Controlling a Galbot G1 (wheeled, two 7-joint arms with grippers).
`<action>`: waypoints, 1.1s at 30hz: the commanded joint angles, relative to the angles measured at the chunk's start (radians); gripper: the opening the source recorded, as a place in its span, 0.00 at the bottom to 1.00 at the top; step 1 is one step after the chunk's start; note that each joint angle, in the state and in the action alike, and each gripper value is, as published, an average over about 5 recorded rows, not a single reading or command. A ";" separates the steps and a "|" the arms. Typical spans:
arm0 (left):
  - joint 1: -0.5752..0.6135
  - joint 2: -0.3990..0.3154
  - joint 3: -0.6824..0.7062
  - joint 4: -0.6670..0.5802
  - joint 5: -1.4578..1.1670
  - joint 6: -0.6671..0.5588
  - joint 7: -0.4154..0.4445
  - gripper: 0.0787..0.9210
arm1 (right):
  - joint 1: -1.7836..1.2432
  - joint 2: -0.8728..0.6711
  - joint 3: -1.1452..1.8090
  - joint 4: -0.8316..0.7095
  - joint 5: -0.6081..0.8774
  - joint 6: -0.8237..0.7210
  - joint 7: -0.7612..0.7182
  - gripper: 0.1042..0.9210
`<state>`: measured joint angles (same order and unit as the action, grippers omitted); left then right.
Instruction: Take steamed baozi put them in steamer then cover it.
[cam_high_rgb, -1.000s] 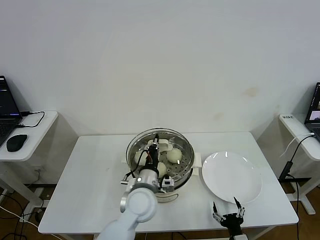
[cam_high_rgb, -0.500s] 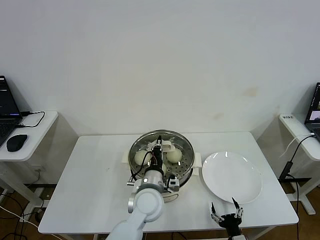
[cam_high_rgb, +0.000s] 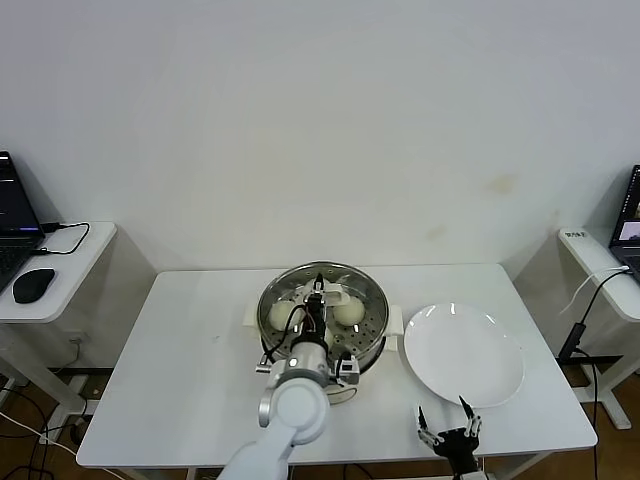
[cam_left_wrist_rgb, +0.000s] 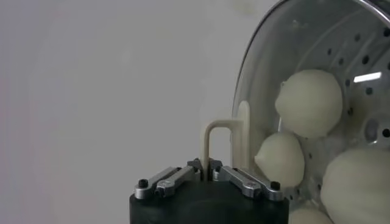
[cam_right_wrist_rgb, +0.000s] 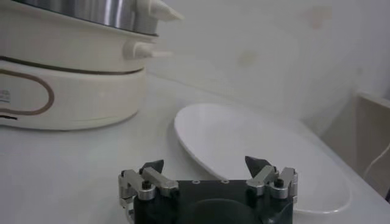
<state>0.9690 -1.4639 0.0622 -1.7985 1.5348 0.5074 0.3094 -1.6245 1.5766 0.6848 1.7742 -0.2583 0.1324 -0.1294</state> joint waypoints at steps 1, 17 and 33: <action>0.002 -0.008 -0.004 0.012 0.010 -0.003 -0.006 0.07 | -0.001 0.000 -0.001 0.002 -0.001 0.002 -0.001 0.88; 0.016 -0.008 -0.004 -0.015 -0.033 -0.011 -0.021 0.15 | -0.003 0.000 -0.019 0.002 -0.011 0.001 -0.002 0.88; 0.217 0.113 -0.026 -0.310 -0.195 -0.040 -0.123 0.70 | -0.011 0.000 -0.016 0.005 -0.013 0.005 0.001 0.88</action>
<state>1.0473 -1.4306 0.0591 -1.9001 1.4593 0.4814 0.2545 -1.6349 1.5768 0.6681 1.7788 -0.2715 0.1360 -0.1298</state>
